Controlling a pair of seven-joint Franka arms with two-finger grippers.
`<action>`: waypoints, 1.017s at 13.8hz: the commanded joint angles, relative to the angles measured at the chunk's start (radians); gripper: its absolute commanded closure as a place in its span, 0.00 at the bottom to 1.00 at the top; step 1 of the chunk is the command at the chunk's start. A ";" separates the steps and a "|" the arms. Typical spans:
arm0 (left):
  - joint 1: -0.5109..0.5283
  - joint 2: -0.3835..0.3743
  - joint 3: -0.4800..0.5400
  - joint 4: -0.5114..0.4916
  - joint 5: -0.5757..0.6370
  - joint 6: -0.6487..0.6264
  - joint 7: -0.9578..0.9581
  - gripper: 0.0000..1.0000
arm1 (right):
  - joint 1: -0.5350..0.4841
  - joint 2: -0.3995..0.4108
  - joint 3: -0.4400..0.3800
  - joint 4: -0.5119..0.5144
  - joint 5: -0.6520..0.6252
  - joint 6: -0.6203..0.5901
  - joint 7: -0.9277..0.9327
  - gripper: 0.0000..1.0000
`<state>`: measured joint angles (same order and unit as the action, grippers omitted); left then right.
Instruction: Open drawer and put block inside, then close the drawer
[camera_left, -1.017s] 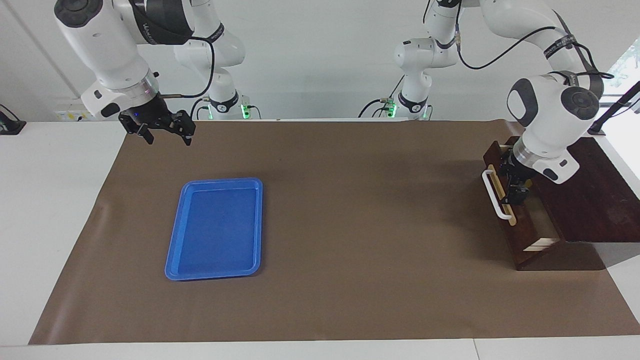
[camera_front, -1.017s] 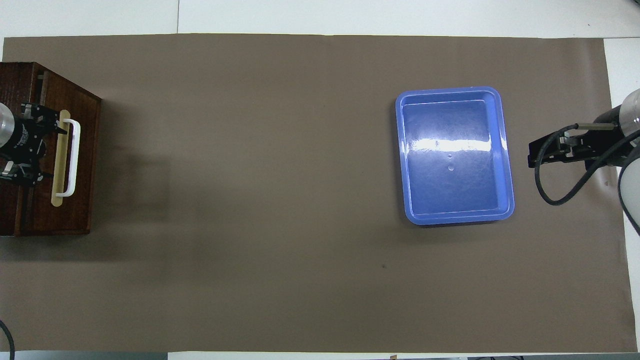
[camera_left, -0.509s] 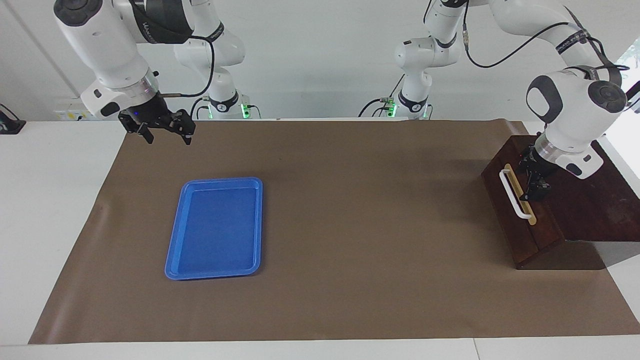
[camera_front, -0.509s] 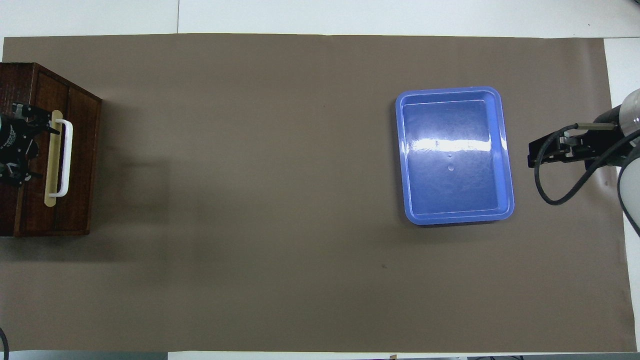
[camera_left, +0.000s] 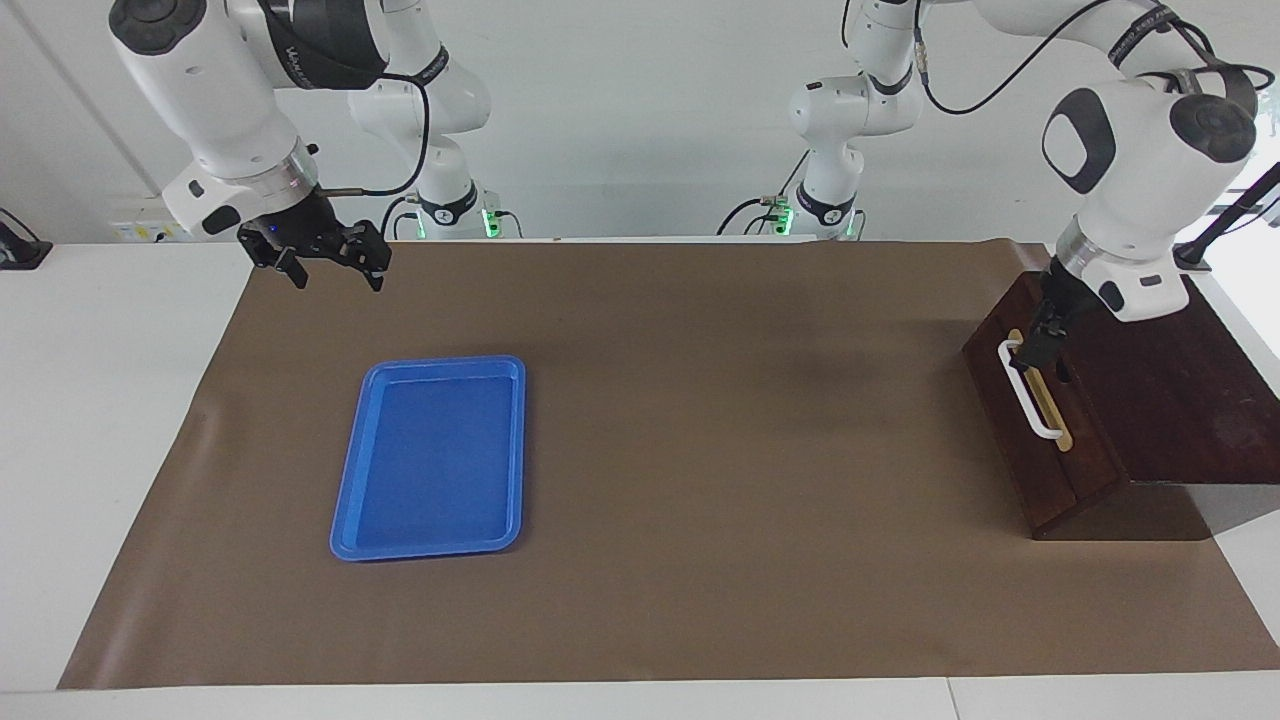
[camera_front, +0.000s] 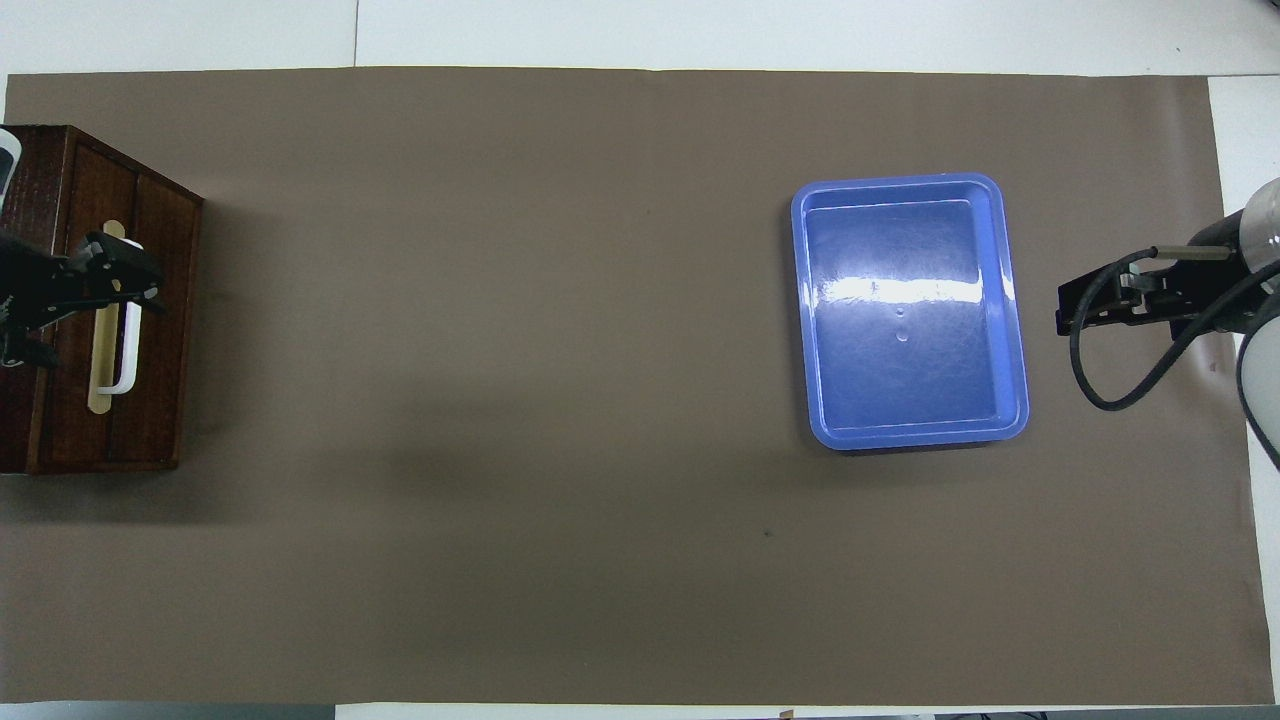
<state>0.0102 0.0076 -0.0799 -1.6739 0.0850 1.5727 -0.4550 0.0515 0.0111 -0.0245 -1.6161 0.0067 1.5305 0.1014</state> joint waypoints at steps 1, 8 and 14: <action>-0.010 -0.014 -0.035 -0.009 -0.014 -0.083 0.192 0.00 | -0.010 -0.017 0.005 -0.018 -0.005 -0.004 -0.017 0.00; -0.015 -0.031 -0.015 0.020 -0.128 -0.124 0.335 0.00 | -0.010 -0.017 0.005 -0.018 -0.005 -0.004 -0.017 0.00; -0.016 -0.034 0.011 0.034 -0.122 -0.161 0.340 0.00 | -0.010 -0.017 0.006 -0.018 -0.005 -0.004 -0.016 0.00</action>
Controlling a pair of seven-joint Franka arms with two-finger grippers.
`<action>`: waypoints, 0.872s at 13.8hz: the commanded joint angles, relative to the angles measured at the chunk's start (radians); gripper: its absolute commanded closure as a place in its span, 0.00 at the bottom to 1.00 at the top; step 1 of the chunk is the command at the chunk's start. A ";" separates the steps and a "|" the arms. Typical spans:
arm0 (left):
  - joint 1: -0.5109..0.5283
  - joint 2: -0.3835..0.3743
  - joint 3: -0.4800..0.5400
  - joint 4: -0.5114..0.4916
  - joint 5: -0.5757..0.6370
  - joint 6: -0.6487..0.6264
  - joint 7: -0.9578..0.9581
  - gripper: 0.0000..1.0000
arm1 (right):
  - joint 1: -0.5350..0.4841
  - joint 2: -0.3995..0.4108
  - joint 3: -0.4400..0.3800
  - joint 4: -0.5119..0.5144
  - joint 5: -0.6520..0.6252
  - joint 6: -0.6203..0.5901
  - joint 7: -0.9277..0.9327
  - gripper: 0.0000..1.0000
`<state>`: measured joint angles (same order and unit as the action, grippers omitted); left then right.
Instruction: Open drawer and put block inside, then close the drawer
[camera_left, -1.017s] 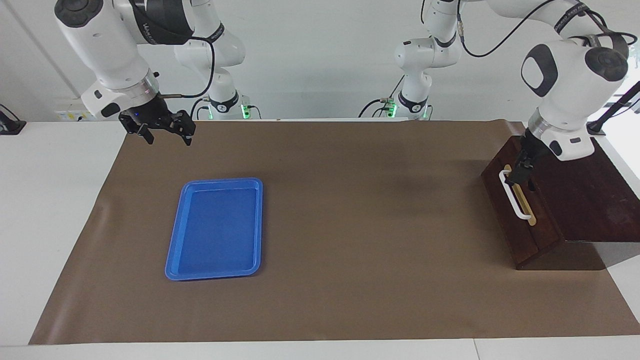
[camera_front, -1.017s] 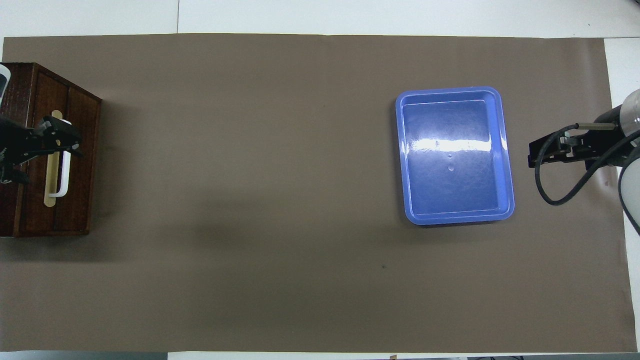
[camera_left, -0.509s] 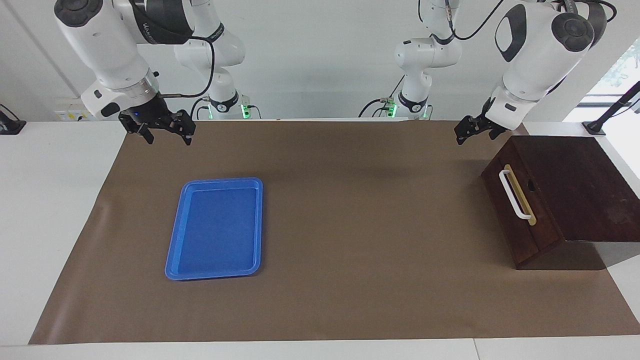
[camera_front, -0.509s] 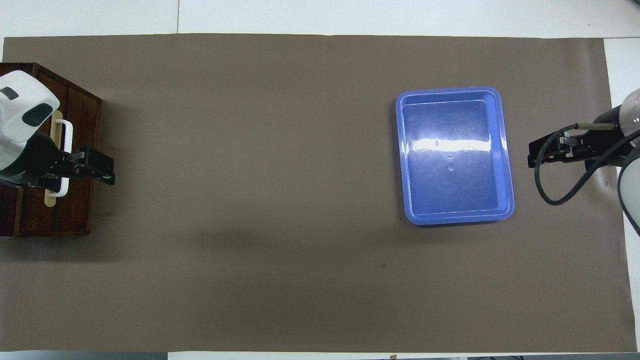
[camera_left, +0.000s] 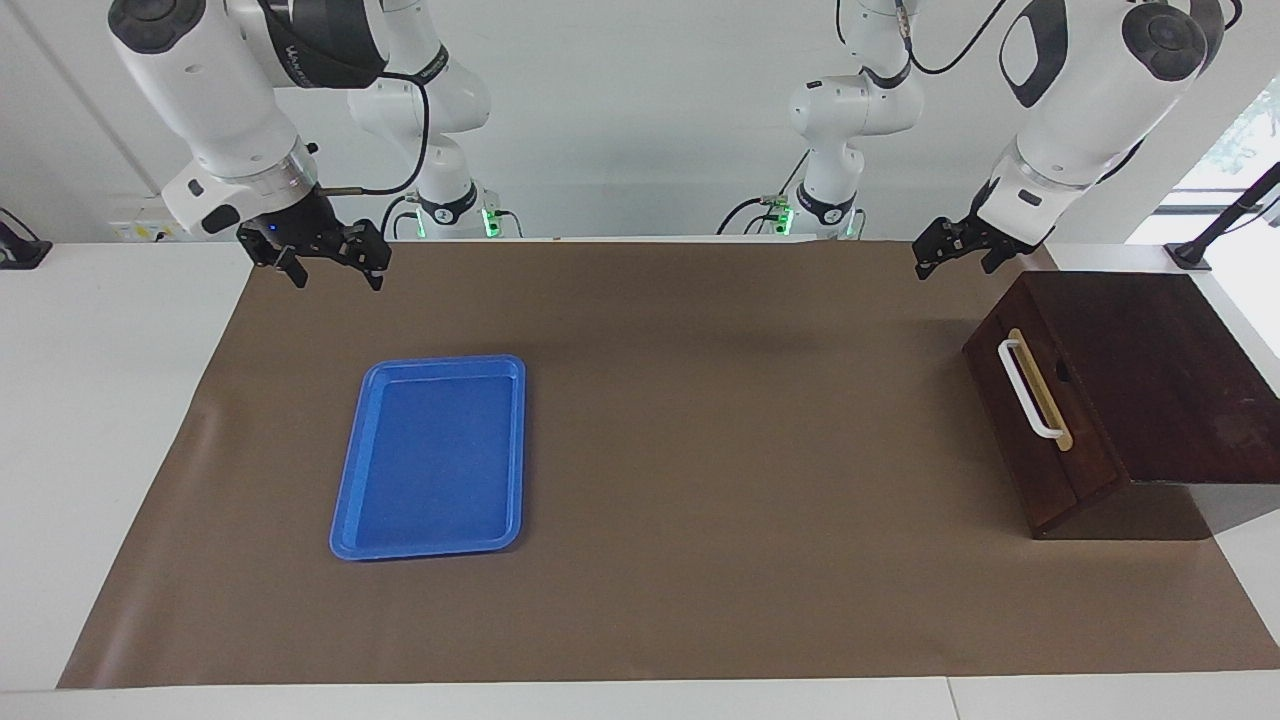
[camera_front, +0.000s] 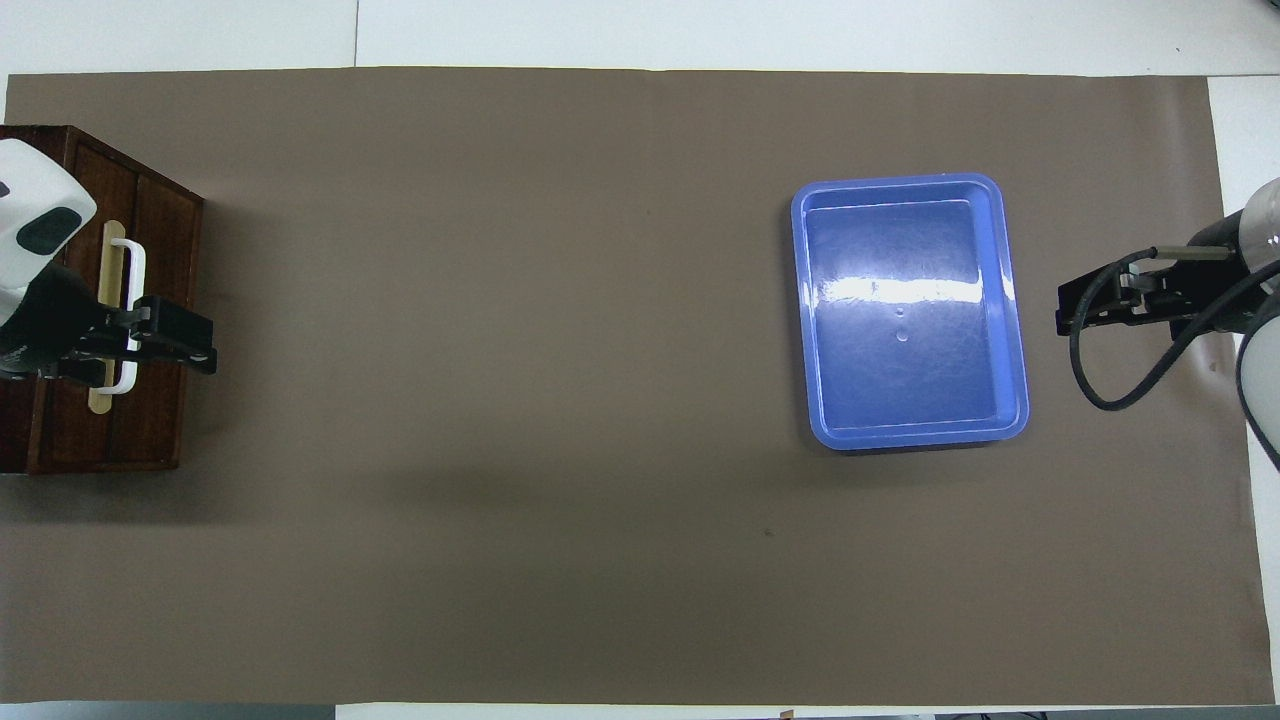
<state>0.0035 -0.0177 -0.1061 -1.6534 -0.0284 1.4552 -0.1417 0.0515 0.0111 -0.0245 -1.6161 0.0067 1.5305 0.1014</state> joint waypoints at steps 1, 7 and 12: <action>-0.010 -0.007 0.052 0.021 -0.013 -0.030 0.110 0.00 | -0.010 -0.017 0.006 -0.018 -0.005 -0.003 -0.016 0.00; -0.008 0.009 0.063 0.073 -0.015 0.023 0.159 0.00 | -0.010 -0.017 0.006 -0.018 -0.005 -0.004 -0.016 0.00; -0.010 0.006 0.055 0.049 -0.010 0.082 0.177 0.00 | -0.010 -0.017 0.005 -0.018 -0.005 -0.004 -0.016 0.00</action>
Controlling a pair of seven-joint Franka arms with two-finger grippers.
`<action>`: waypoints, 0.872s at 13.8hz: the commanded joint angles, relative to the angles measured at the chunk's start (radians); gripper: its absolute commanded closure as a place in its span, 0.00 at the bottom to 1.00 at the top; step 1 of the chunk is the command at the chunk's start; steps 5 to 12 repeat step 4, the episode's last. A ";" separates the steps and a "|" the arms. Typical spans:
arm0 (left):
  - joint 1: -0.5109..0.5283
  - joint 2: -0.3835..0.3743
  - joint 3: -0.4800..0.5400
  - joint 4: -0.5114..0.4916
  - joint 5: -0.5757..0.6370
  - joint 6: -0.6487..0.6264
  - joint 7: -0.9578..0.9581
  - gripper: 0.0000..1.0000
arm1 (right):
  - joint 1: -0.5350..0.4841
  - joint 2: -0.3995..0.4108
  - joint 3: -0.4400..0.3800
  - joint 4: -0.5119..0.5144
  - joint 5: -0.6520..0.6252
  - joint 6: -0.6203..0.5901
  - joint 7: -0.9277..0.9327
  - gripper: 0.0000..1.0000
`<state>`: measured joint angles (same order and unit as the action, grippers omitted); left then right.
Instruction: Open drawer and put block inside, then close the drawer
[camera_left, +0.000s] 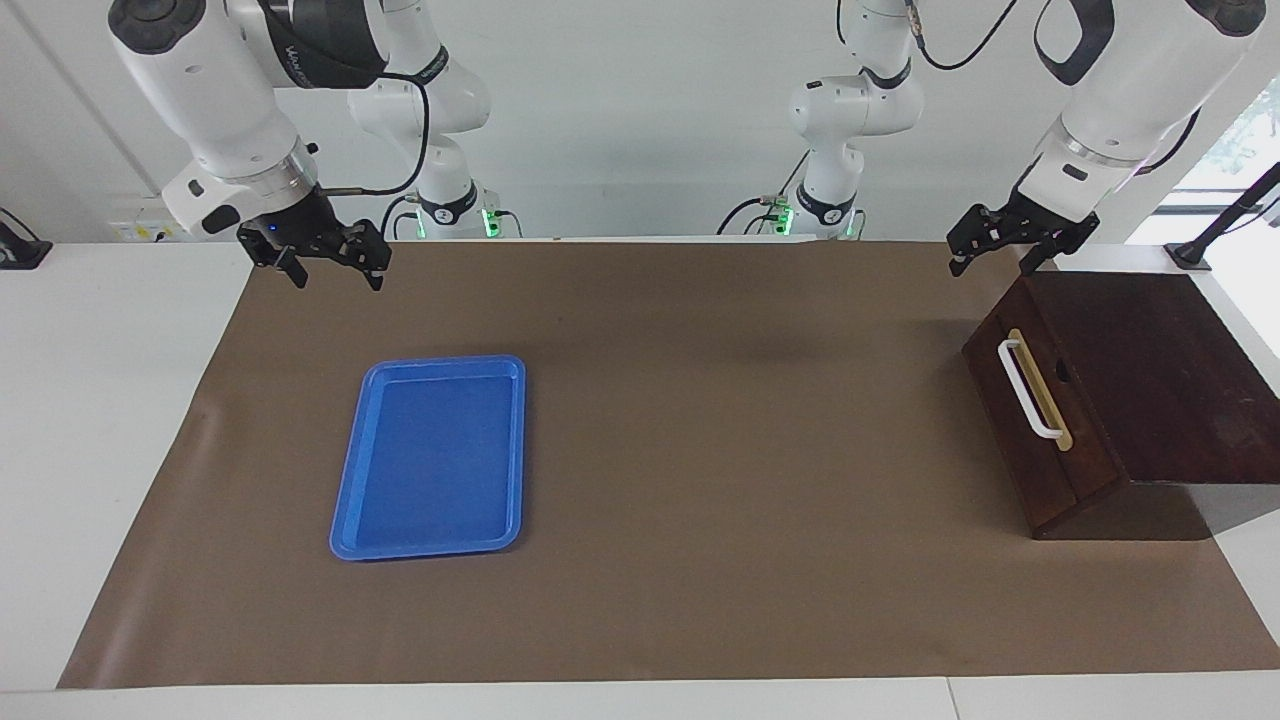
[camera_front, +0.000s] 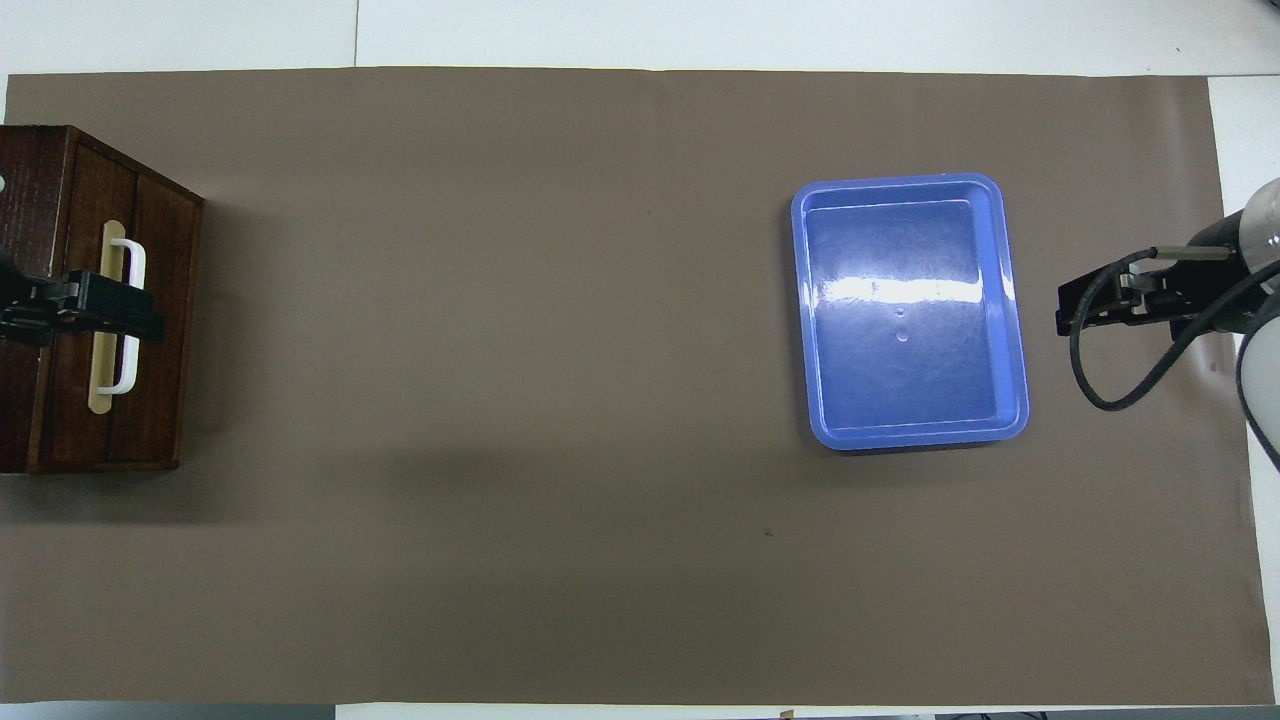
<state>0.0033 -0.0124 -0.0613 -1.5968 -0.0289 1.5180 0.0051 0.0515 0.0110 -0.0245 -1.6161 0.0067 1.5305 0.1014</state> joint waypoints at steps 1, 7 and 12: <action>-0.009 0.000 0.011 -0.009 -0.009 0.021 0.045 0.00 | -0.010 -0.017 0.006 -0.018 -0.005 -0.004 -0.017 0.00; -0.009 0.000 0.011 -0.006 -0.009 0.021 0.049 0.00 | -0.010 -0.017 0.006 -0.018 -0.005 -0.004 -0.016 0.00; -0.009 0.000 0.011 -0.006 -0.009 0.021 0.049 0.00 | -0.010 -0.017 0.006 -0.018 -0.005 -0.004 -0.016 0.00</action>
